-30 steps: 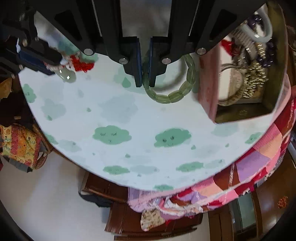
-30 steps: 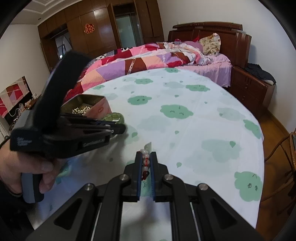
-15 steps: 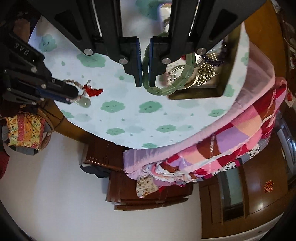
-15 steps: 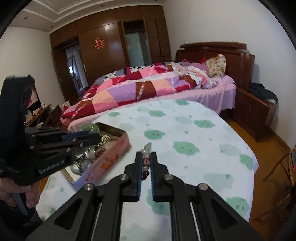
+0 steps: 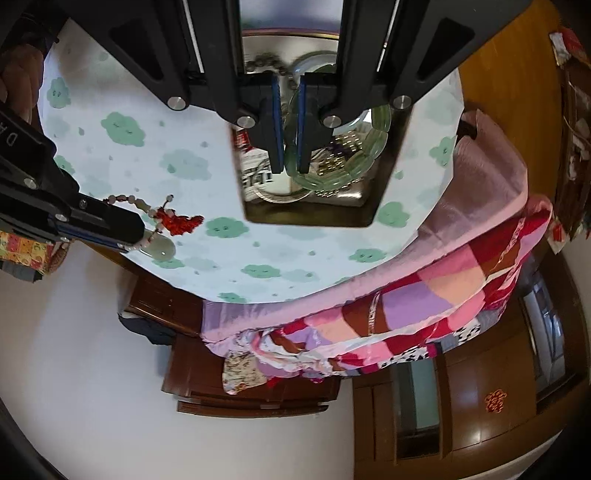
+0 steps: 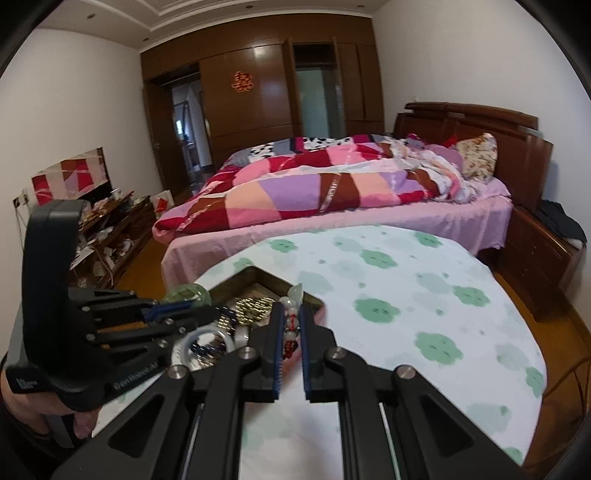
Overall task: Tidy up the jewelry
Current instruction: 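Carry the green jade bangle and red pendant over the tin with both grippers, then open the right gripper over the tin while the left lowers the green bangle and opens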
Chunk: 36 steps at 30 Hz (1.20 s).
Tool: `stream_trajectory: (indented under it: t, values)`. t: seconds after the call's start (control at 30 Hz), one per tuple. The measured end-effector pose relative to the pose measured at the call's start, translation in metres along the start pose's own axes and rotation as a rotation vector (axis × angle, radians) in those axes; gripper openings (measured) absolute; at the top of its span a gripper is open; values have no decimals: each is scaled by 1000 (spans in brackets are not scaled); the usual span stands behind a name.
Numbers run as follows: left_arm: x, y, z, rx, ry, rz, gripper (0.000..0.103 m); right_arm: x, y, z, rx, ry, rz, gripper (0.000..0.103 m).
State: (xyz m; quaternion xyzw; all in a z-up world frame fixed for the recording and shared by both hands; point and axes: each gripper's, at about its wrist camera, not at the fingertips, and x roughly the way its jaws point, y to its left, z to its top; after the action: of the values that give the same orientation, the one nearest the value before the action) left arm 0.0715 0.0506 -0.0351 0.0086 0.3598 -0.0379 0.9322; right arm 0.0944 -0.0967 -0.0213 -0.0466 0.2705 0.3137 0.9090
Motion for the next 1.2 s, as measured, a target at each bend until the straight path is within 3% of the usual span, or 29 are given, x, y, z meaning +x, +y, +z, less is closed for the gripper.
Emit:
stream_trajectory:
  t: [0.17,0.43,0.5,0.6,0.77,0.87,1.07,1.2]
  values:
    - [11,10,-7,-27,23,-1,6,22,19,2,-39,14,28,10]
    - [32,23,-20,-63,72,9,7,68,30,-14,-56,108,52,10]
    - [35,22,-22,-64,86,9,10,76,30,-20,-52,135,73,11]
    - [33,23,-23,-72,74,13,24,76,27,-23,-33,139,78,13]
    - [23,26,-21,-89,39,21,59,68,17,-21,2,129,46,19]
    - [20,29,-21,-97,30,17,61,66,14,-20,22,130,33,29]
    - [16,30,-20,-103,31,30,61,64,19,-22,14,134,28,32]
    - [7,29,-18,-108,17,31,62,56,17,-20,19,118,20,40]
